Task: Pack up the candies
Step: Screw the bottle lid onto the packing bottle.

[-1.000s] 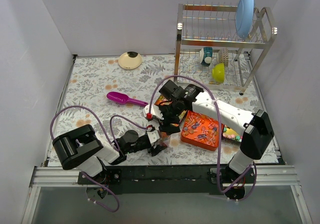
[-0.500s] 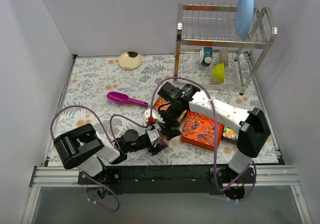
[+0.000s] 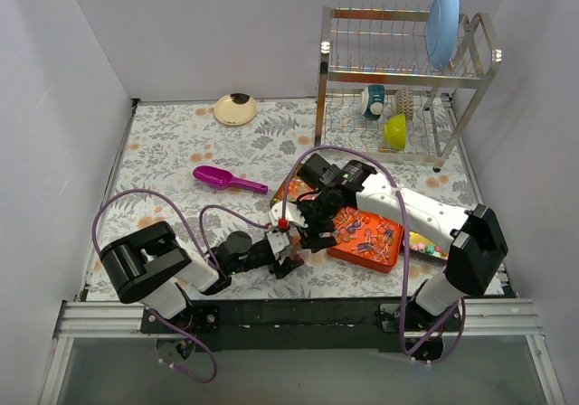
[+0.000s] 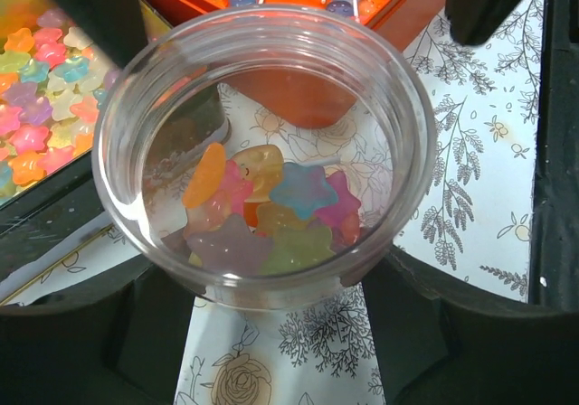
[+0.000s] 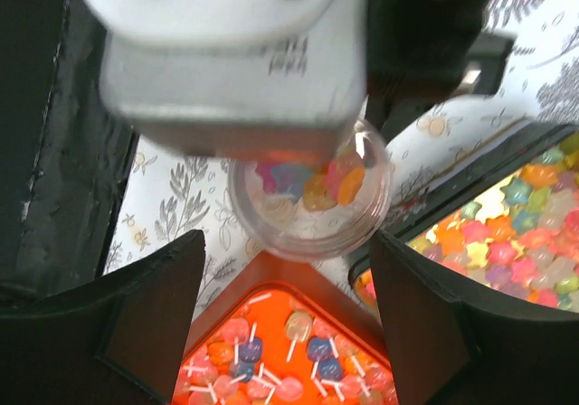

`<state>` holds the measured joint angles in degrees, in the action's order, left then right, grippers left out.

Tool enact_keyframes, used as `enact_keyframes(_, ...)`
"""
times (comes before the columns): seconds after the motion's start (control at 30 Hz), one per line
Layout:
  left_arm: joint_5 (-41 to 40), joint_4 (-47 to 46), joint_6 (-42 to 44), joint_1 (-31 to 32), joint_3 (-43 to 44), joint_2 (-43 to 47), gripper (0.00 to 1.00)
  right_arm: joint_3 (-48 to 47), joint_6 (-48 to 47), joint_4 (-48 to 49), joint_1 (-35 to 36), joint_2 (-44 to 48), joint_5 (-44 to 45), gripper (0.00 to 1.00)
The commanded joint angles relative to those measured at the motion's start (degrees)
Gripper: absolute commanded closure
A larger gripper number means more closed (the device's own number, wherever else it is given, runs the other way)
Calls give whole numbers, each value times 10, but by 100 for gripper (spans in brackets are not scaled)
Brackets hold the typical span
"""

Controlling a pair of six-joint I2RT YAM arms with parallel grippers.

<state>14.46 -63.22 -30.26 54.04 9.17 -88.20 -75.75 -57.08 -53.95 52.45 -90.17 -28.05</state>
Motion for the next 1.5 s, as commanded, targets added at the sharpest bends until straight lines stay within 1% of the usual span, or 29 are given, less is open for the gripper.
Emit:
enact_keyframes(0.0,-52,53,-1,-21,2,-14,100,16,19,-80,-9,19,6,22)
enact_keyframes(0.2,-45,54,-1,-22,3,-14,100,-1,16,-98,-42,26,1,23)
enact_keyframes(0.4,-30,60,2,-23,4,-13,100,-65,16,-98,-83,-10,1,23)
enact_keyframes(0.53,-22,64,5,-23,6,-12,100,-112,16,-98,-81,-49,1,23)
enact_keyframes(0.57,-23,65,5,-23,6,-13,100,-135,-13,-114,-76,-71,-53,23)
enact_keyframes(0.6,-24,65,5,-23,7,-14,100,-147,-26,-92,-72,-83,-60,23)
enact_keyframes(0.67,-29,65,2,-23,7,-15,100,-182,-59,-123,-54,-118,-80,23)
enact_keyframes(0.7,-29,65,2,-22,7,-14,100,-193,-69,-153,-48,-130,-87,23)
enact_keyframes(0.8,-30,66,3,-22,7,-14,100,-216,-86,-188,-32,-158,-108,23)
enact_keyframes(0.93,-35,64,1,-23,6,-13,100,-211,-91,-193,-14,-162,-114,23)
enact_keyframes(1.13,-42,63,-5,-27,6,-14,100,-181,-95,-209,-11,-149,-101,24)
enact_keyframes(1.47,-53,71,-16,-38,14,-25,100,-101,-57,-167,-14,-97,-46,26)
